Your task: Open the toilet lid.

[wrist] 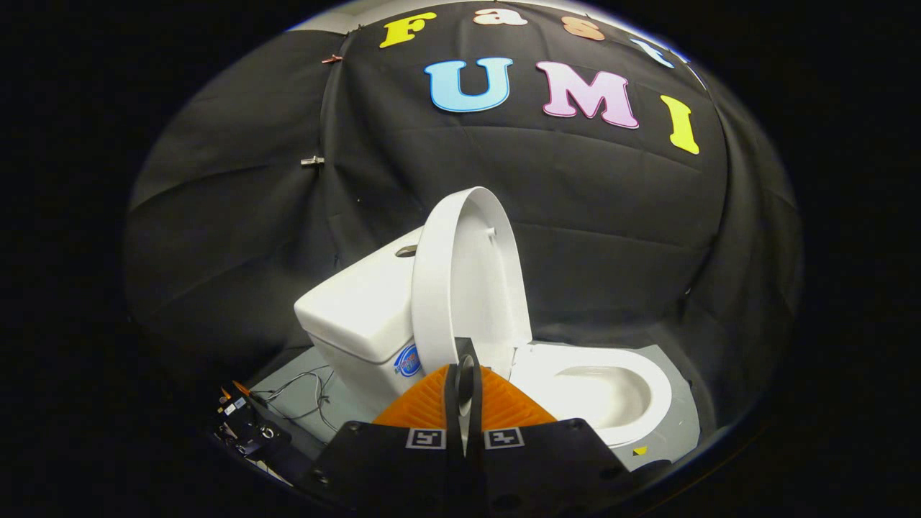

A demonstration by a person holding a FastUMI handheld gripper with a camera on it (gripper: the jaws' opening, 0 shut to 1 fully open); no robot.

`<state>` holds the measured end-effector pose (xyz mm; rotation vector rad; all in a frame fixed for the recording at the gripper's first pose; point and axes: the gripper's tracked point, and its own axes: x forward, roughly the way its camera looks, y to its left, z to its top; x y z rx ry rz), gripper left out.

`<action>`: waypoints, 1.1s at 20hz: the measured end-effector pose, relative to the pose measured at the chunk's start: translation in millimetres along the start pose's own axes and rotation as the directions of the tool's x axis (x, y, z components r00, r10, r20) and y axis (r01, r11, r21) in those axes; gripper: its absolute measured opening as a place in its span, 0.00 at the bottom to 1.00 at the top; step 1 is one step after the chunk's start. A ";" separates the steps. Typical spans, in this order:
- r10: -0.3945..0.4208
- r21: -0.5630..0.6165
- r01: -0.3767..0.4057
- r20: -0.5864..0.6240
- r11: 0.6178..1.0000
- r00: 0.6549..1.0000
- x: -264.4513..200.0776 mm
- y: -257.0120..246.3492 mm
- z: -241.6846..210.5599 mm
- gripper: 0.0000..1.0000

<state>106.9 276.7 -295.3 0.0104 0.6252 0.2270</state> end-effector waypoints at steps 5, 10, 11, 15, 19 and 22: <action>0.014 0.001 -0.014 -0.004 1.000 1.000 2.2 7.2 -1.1 0.05; 0.019 0.008 -0.019 -0.012 1.000 1.000 1.7 5.7 -2.8 0.05; 0.030 0.015 -0.030 -0.013 0.999 0.999 2.1 7.2 -2.4 0.05; 0.080 0.048 -0.079 -0.022 0.996 0.997 -5.5 14.1 -2.7 0.18; 0.090 0.030 -0.091 0.046 0.995 0.995 -20.1 16.7 13.3 0.49; 0.093 0.027 -0.095 0.067 0.995 0.993 -28.6 15.6 25.2 0.99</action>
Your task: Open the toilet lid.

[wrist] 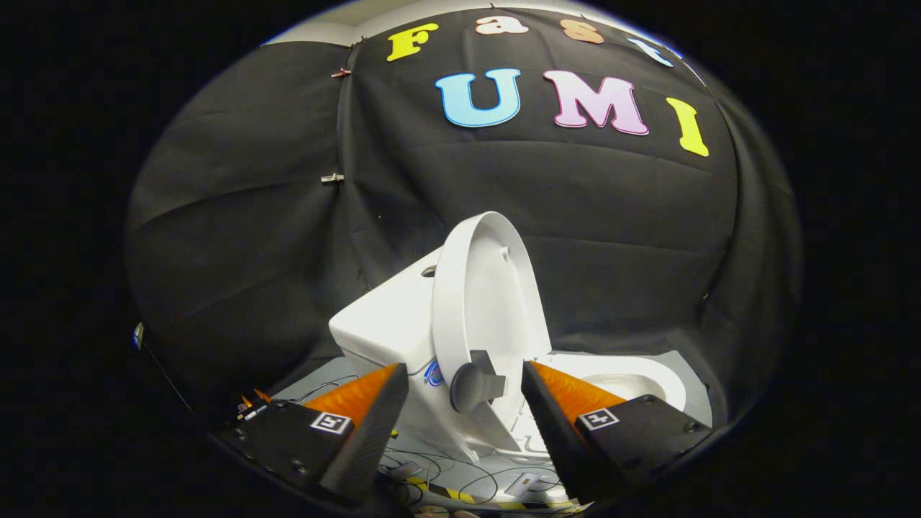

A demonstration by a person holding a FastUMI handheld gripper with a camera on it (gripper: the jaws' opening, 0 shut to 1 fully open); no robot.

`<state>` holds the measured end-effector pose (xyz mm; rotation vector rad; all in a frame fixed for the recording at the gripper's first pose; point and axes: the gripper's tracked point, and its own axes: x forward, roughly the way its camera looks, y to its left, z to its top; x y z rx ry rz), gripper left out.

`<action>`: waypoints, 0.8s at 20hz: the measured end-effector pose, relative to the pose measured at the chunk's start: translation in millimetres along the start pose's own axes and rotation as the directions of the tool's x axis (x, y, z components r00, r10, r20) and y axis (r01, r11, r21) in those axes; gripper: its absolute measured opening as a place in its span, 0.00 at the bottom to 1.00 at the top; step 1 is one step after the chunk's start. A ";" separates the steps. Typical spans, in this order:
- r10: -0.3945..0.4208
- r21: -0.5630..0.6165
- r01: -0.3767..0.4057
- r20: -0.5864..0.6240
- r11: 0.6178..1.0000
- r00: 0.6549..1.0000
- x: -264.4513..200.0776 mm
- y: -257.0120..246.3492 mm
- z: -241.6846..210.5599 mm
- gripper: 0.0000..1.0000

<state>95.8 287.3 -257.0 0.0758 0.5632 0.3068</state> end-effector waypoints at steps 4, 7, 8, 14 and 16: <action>0.005 0.014 -0.006 0.082 1.000 0.997 -28.7 -4.4 36.3 1.00; -0.001 0.003 0.001 0.165 1.000 0.986 -57.3 -11.6 71.6 0.98; -0.007 -0.004 0.008 0.194 1.000 0.981 -69.2 -15.1 84.5 0.98; -0.056 -0.054 0.076 0.312 0.996 0.948 -136.9 -45.0 138.6 0.98; -0.085 -0.058 0.112 0.351 0.992 0.933 -159.5 -57.2 153.8 0.98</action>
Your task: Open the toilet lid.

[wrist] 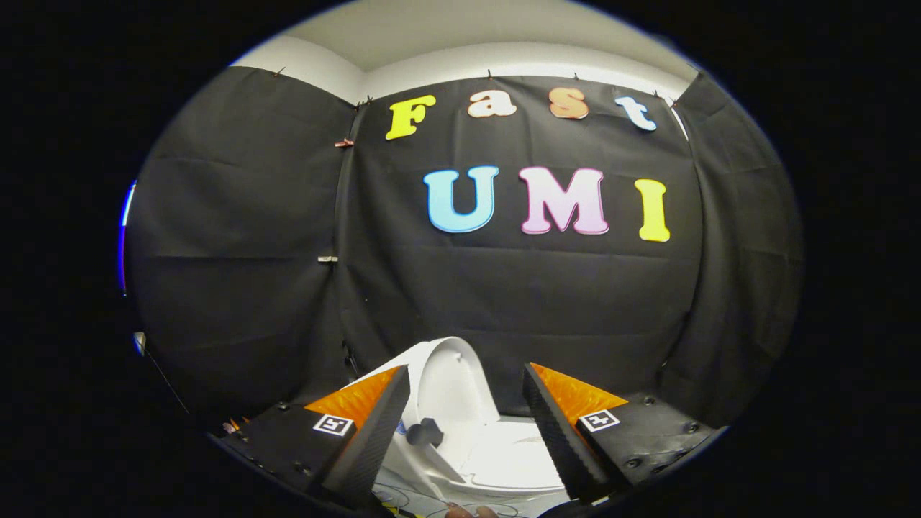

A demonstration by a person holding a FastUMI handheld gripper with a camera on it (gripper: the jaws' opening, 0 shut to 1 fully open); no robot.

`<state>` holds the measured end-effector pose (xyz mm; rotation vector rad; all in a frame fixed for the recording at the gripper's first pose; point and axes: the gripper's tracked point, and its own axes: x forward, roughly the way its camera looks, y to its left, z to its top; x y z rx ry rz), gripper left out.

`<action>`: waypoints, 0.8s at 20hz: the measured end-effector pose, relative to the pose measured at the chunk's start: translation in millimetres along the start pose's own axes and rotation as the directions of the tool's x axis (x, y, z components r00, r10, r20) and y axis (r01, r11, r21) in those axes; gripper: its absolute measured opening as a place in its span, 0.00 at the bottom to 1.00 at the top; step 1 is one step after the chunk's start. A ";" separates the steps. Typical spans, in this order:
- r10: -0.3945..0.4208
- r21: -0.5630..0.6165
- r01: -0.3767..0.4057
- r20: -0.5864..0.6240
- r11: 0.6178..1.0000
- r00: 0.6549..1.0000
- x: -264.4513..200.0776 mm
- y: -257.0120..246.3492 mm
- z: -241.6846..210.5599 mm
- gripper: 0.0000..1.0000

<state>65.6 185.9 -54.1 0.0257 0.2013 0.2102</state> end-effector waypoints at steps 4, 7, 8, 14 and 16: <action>-0.076 -0.006 0.077 0.045 0.997 0.996 -24.1 -35.1 23.6 0.97; -0.122 -0.013 0.123 0.055 0.992 0.991 -36.9 -54.5 30.6 0.97; -0.136 -0.019 0.138 0.060 0.990 0.989 -39.0 -62.0 33.1 0.97; -0.181 -0.035 0.184 0.073 0.982 0.981 -49.6 -87.2 36.3 0.98; -0.188 -0.037 0.191 0.074 0.981 0.979 -53.5 -91.2 36.3 0.98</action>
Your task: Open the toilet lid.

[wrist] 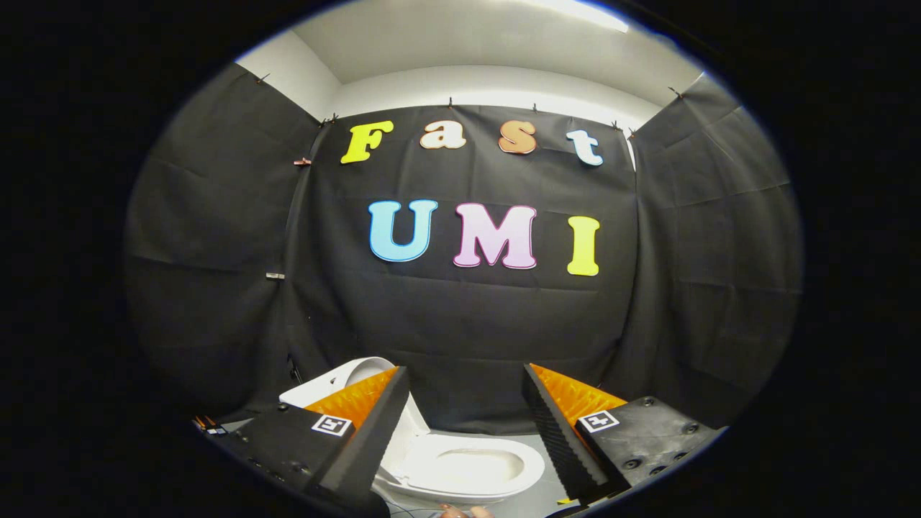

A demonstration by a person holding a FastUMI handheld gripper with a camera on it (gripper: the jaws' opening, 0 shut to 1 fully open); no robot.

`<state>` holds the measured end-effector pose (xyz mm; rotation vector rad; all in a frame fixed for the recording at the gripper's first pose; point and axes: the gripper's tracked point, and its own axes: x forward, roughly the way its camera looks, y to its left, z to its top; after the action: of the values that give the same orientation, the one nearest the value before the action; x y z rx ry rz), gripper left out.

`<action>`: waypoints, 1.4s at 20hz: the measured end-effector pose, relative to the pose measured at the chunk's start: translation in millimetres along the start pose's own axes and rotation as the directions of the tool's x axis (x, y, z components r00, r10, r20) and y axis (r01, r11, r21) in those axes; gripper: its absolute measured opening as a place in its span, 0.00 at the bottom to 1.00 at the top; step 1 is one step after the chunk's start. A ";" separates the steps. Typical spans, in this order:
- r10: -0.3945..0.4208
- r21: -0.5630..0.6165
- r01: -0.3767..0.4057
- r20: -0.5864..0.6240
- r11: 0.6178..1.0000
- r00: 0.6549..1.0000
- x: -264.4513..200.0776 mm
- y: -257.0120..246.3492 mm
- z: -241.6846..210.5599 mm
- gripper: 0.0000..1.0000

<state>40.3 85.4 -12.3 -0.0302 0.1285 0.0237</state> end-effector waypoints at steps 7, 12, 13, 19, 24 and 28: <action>0.003 0.000 -0.003 -0.011 1.000 1.000 -2.8 -2.4 -2.3 0.97; -0.002 -0.005 0.002 -0.015 1.000 1.000 -3.0 -2.9 -2.9 0.97; -0.005 -0.006 0.004 -0.015 1.000 1.000 -2.3 -3.4 -3.4 0.97; -0.012 -0.002 0.012 -0.013 1.000 1.000 -3.7 -4.4 -3.2 0.96; -0.011 -0.009 0.011 -0.017 1.000 1.000 -5.6 -4.3 -2.8 0.98; -0.012 -0.007 0.012 -0.009 1.000 1.000 -9.6 -5.5 -3.3 0.98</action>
<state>30.5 79.6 -14.2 -0.0375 0.1377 0.0119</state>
